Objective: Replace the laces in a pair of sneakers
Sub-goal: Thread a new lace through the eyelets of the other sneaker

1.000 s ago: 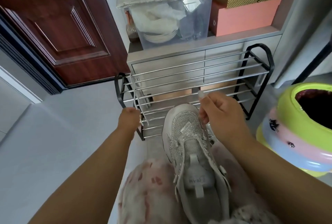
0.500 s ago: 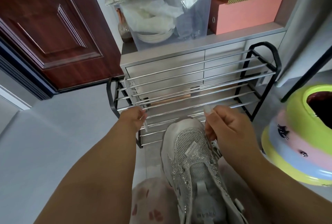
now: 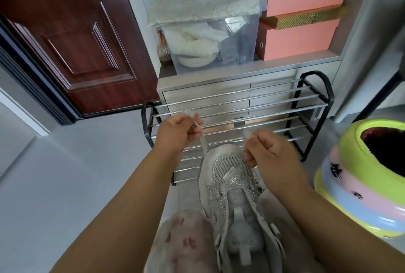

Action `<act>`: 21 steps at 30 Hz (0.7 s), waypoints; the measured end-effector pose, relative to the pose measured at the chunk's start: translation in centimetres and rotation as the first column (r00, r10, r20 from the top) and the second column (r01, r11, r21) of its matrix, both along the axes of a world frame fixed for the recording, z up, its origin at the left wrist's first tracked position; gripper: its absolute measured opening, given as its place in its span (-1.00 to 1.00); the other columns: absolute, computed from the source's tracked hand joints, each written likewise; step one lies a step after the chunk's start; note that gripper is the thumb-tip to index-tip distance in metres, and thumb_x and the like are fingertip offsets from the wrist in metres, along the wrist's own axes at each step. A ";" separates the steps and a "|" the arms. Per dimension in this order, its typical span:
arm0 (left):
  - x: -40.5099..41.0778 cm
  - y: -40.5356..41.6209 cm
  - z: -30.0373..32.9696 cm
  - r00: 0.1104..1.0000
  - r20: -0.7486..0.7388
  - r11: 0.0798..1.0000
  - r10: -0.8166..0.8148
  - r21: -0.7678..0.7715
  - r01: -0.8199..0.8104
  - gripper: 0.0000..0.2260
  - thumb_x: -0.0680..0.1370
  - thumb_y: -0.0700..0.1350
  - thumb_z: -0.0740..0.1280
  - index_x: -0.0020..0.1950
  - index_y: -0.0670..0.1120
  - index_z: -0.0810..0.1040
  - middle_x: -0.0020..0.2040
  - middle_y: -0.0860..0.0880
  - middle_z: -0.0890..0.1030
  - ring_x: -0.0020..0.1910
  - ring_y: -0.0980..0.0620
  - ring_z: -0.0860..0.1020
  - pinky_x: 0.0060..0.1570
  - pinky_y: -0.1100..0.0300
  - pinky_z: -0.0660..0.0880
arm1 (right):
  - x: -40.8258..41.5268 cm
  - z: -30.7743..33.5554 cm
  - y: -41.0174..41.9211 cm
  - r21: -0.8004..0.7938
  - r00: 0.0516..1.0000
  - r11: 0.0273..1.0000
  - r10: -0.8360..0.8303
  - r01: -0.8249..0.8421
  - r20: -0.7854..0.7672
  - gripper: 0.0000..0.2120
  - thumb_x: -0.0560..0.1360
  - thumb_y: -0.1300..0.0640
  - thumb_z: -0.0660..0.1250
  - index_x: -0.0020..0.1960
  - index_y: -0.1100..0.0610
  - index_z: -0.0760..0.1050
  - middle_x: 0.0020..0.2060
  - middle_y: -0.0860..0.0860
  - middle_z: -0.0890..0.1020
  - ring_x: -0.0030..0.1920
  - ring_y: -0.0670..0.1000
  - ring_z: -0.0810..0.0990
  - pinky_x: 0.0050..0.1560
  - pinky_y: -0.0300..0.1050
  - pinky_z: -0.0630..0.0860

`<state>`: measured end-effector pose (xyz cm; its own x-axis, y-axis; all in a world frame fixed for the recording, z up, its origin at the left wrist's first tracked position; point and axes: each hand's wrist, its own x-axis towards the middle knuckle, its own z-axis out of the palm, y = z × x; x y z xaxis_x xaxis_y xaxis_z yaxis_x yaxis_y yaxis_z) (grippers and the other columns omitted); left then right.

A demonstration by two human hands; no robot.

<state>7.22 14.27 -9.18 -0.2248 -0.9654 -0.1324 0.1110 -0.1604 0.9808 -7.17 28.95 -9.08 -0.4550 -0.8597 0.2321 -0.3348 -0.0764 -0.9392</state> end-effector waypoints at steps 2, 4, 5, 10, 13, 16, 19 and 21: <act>-0.3 2.3 2.9 0.998 -0.049 0.996 -0.042 -0.081 0.038 -0.86 0.59 -0.21 0.28 -0.11 -0.18 0.61 -0.22 -0.05 0.67 -0.39 0.13 0.54 -0.36 0.32 0.53 | 0.1 0.9 -0.1 0.038 0.998 0.999 0.021 -0.019 -0.060 -0.73 0.51 -0.05 0.28 -0.30 0.06 0.46 -0.42 0.03 0.55 -0.39 0.00 0.49 -0.26 -0.01 0.47; -0.6 4.8 5.7 0.991 -0.086 0.983 -0.104 -0.161 0.089 -0.85 0.57 -0.20 0.30 -0.15 -0.16 0.63 -0.22 -0.07 0.66 -0.40 0.14 0.53 -0.36 0.32 0.53 | 0.3 2.2 -0.4 0.059 0.993 0.998 0.044 -0.037 -0.112 -0.88 0.47 -0.01 0.33 -0.21 -0.02 0.47 -0.40 -0.02 0.54 -0.39 -0.07 0.48 -0.28 -0.07 0.44; -0.7 6.0 6.9 0.987 -0.096 0.975 -0.127 -0.195 0.106 -0.84 0.56 -0.19 0.31 -0.17 -0.14 0.64 -0.22 -0.08 0.66 -0.41 0.14 0.52 -0.39 0.32 0.51 | 0.5 2.9 -0.5 0.064 0.987 0.996 0.064 -0.055 -0.146 -0.92 0.45 0.00 0.36 -0.15 -0.04 0.46 -0.39 -0.04 0.54 -0.39 -0.09 0.48 -0.29 -0.09 0.43; -0.9 9.4 11.5 0.997 0.021 0.933 -0.069 -0.352 0.072 -0.83 0.56 -0.11 0.33 -0.20 -0.06 0.66 -0.15 -0.05 0.71 -0.55 0.12 0.30 -0.55 0.31 0.23 | 1.3 5.8 -0.6 0.104 0.907 0.990 0.133 -0.099 -0.400 -0.91 0.45 -0.01 0.36 -0.17 -0.06 0.44 -0.39 -0.09 0.50 -0.38 -0.12 0.44 -0.36 -0.15 0.34; -0.3 9.7 13.5 1.000 0.016 0.892 0.004 -0.452 0.004 -0.85 0.58 -0.15 0.29 -0.13 -0.11 0.63 -0.19 -0.02 0.71 -0.57 0.13 0.25 -0.55 0.29 0.20 | 0.9 6.7 -0.2 0.090 0.866 0.992 0.116 -0.083 -0.487 -0.78 0.50 0.03 0.31 -0.30 -0.03 0.38 -0.42 -0.09 0.44 -0.40 -0.14 0.37 -0.41 -0.18 0.26; 0.8 9.3 15.4 0.995 -0.063 0.863 0.072 -0.497 -0.093 -0.83 0.60 -0.17 0.26 -0.10 -0.12 0.63 -0.25 -0.02 0.70 -0.54 0.13 0.24 -0.52 0.28 0.20 | -0.1 7.4 0.4 0.119 0.860 0.988 0.142 -0.095 -0.490 -0.78 0.53 0.08 0.30 -0.29 -0.01 0.43 -0.43 -0.09 0.43 -0.45 -0.14 0.34 -0.48 -0.30 0.22; 1.6 8.7 17.1 0.984 -0.119 0.838 0.131 -0.517 -0.174 -0.77 0.60 -0.16 0.27 -0.21 -0.06 0.64 -0.24 -0.03 0.69 -0.55 0.14 0.26 -0.51 0.27 0.18 | -0.9 7.7 0.7 0.136 0.898 0.979 0.192 -0.150 -0.396 -0.72 0.51 0.07 0.35 -0.36 -0.08 0.44 -0.50 -0.11 0.42 -0.53 -0.16 0.32 -0.51 -0.36 0.25; 2.0 8.6 18.0 0.978 -0.133 0.817 0.161 -0.537 -0.208 -0.74 0.59 -0.16 0.28 -0.27 -0.04 0.62 -0.30 0.01 0.67 -0.56 0.16 0.28 -0.52 0.30 0.19 | -1.3 7.9 0.8 0.146 0.923 0.973 0.216 -0.178 -0.318 -0.71 0.48 0.05 0.39 -0.40 -0.06 0.45 -0.53 -0.11 0.41 -0.55 -0.17 0.33 -0.51 -0.37 0.24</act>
<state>9.21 22.85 8.80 -0.0217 -0.8986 0.4383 0.1638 0.4293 0.8882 -8.42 29.79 -1.20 -0.1878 -0.9532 0.2369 -0.6161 -0.0735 -0.7842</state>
